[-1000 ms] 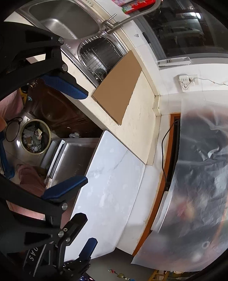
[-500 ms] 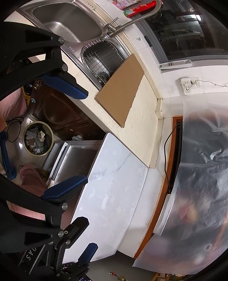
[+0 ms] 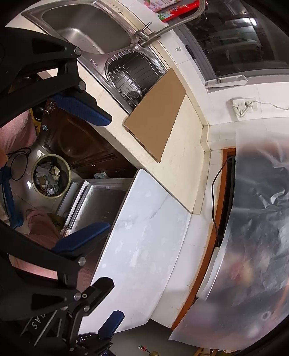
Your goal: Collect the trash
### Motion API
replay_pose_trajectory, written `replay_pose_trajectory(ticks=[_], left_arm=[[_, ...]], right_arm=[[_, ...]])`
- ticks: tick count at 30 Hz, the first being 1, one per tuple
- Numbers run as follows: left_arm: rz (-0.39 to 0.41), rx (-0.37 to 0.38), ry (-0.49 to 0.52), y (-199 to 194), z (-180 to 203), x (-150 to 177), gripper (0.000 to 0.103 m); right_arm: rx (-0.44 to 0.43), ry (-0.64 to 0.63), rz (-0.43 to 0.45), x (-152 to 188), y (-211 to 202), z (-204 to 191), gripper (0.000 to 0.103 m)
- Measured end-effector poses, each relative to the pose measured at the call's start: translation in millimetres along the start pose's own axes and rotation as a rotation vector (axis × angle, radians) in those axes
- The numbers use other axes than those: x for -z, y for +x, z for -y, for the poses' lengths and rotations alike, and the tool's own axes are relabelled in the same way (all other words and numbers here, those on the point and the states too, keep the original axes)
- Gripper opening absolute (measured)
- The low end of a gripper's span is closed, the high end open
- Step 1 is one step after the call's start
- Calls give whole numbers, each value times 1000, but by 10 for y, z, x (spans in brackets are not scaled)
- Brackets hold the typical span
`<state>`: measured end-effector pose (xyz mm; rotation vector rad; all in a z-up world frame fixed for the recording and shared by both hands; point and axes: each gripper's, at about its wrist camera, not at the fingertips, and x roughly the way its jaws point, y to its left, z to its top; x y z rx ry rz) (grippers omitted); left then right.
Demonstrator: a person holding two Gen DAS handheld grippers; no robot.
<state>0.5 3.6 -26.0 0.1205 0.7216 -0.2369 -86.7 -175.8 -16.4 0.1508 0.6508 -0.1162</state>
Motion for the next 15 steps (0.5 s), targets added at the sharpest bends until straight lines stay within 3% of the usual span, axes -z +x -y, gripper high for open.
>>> replay_pose_trajectory(ticks=[15], left_arm=[[-1, -9, 12, 53, -50, -25, 87]], right_arm=[[2, 25, -2, -25, 96, 49, 89]])
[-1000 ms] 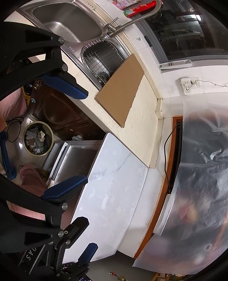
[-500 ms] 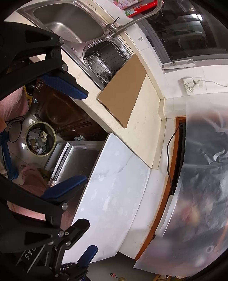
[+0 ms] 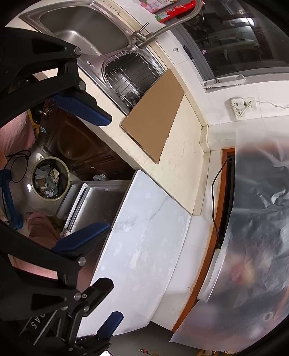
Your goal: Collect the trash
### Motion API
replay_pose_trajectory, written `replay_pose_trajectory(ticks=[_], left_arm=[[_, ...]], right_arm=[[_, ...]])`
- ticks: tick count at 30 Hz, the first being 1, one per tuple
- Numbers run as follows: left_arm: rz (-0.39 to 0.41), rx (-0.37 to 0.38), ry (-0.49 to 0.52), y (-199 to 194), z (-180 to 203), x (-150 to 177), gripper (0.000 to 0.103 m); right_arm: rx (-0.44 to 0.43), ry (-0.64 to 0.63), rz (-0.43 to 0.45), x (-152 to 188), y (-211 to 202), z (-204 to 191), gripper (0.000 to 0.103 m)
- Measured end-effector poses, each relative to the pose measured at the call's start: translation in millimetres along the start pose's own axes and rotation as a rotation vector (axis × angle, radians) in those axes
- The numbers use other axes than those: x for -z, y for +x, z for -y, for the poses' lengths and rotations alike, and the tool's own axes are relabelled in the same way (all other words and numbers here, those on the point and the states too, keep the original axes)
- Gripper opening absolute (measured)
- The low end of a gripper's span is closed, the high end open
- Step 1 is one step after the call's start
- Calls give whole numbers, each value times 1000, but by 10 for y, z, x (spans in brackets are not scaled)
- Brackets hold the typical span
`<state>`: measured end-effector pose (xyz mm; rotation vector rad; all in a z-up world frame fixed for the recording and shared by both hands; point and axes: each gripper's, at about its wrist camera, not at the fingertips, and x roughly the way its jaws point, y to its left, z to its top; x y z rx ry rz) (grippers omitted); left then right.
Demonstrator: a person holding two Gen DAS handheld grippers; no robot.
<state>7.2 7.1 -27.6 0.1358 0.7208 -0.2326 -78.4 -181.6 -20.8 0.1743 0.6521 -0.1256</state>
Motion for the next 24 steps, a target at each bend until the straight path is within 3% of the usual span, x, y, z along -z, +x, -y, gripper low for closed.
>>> replay_pose_trajectory(ticks=[24], left_arm=[[-13, 9, 34, 71, -114, -39, 85]], right_arm=[[8, 17, -10, 22, 90, -4, 89]])
